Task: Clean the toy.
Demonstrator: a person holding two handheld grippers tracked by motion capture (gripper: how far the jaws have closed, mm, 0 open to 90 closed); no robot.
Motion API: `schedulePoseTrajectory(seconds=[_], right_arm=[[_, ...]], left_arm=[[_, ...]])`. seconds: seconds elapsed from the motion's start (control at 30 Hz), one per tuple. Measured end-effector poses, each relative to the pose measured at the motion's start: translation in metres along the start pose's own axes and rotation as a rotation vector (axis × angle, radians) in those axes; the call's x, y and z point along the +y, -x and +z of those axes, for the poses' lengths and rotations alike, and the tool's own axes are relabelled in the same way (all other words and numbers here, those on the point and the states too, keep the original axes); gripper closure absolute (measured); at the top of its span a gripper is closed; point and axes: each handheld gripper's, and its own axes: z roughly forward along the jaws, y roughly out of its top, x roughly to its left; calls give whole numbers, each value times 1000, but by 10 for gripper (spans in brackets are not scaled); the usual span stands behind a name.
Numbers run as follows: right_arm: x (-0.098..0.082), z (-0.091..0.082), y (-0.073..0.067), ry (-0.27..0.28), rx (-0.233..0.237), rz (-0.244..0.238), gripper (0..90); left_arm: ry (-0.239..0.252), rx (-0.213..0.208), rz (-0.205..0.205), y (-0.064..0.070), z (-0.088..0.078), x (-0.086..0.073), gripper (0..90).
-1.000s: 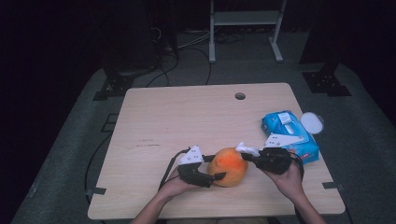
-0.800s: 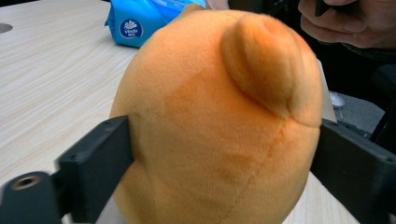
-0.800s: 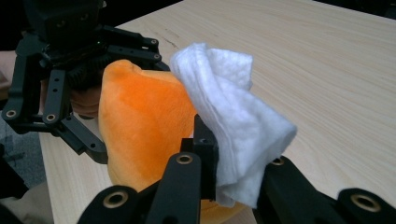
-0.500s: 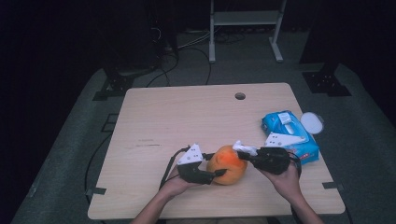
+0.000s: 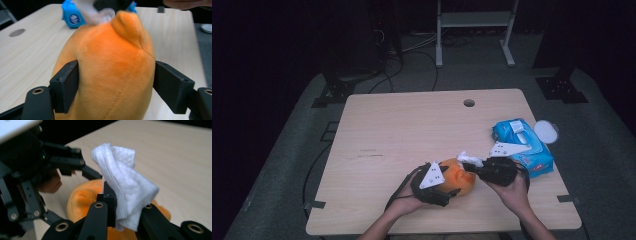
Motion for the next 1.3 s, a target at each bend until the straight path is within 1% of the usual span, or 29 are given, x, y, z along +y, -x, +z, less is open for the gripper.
schedulePoseTrajectory(seconds=[0.03,0.07,0.1,0.2,0.23,0.27,0.3,0.33,0.4,0.43,0.47,0.5,0.53,0.6,0.67,0.73,0.77,0.8,0.83,0.9,0.93,0.97,1.0,1.03,1.07,1.1,1.17,1.23,1.3], right_arm=[[-3,0,2,-20,20,13,825],[-5,-1,4,-32,36,21,825],[-8,-4,6,-47,50,31,825],[-14,-9,7,-68,70,40,825],[-16,-11,7,-78,78,36,824],[-19,-12,6,-88,86,28,824],[-22,-15,6,-100,95,21,824],[-25,-16,6,-106,103,16,824],[-32,-20,6,-116,117,13,823],[-34,-23,6,-123,121,6,823],[-37,-25,5,-127,120,-1,823],[-39,-27,4,-129,117,-14,823],[-40,-29,4,-130,114,-18,822],[-43,-31,4,-132,127,-27,822],[-45,-32,4,-134,128,-34,821],[-45,-33,4,-134,131,-46,821],[-45,-33,4,-134,132,-49,820],[-46,-33,4,-133,132,-48,820],[-46,-34,5,-130,136,-46,819],[-47,-35,7,-120,149,-35,817],[-47,-37,8,-115,155,-30,816],[-49,-40,10,-105,161,-18,816],[-49,-42,12,-96,168,-3,816],[-51,-44,14,-81,171,11,814],[-51,-47,16,-69,169,24,813],[-51,-48,17,-59,167,32,812],[-50,-51,19,-34,169,44,810],[-49,-53,20,-15,166,53,808],[-49,-54,21,-4,164,58,804]], left_arm=[[0,-21,-7,0,-1,0,241],[9,-46,-22,1,-3,0,243],[8,-61,-22,2,-4,0,246],[-5,-108,-10,7,-4,3,246],[-13,-129,-7,8,-3,4,245],[-14,-161,-8,9,-3,4,245],[-14,-184,-11,10,-3,4,241],[-20,-213,-6,11,-4,5,237],[-12,-264,-6,11,-6,8,230],[-9,-283,-2,10,-7,11,230],[6,-293,2,7,-9,14,232],[18,-294,-3,5,-10,17,234],[27,-287,3,2,-10,20,233],[28,-271,13,-7,-7,26,232],[11,-263,13,-19,-1,31,230],[-4,-255,-9,-29,6,32,228],[-13,-261,-19,-32,10,33,222],[-32,-283,-25,-35,16,32,213],[-57,-296,-18,-34,21,31,206],[-93,-300,-17,-31,29,28,204],[-91,-305,-36,-30,31,26,212],[-95,-308,-43,-29,31,25,233],[-103,-309,-36,-27,32,23,270],[-120,-302,-29,-23,32,21,322],[-129,-295,-25,-21,32,21,394],[-134,-273,-25,-19,31,21,439],[-140,-250,-20,-16,29,23,521],[-124,-236,-23,-13,27,26,579],[-92,-204,-14,-11,23,28,619]])
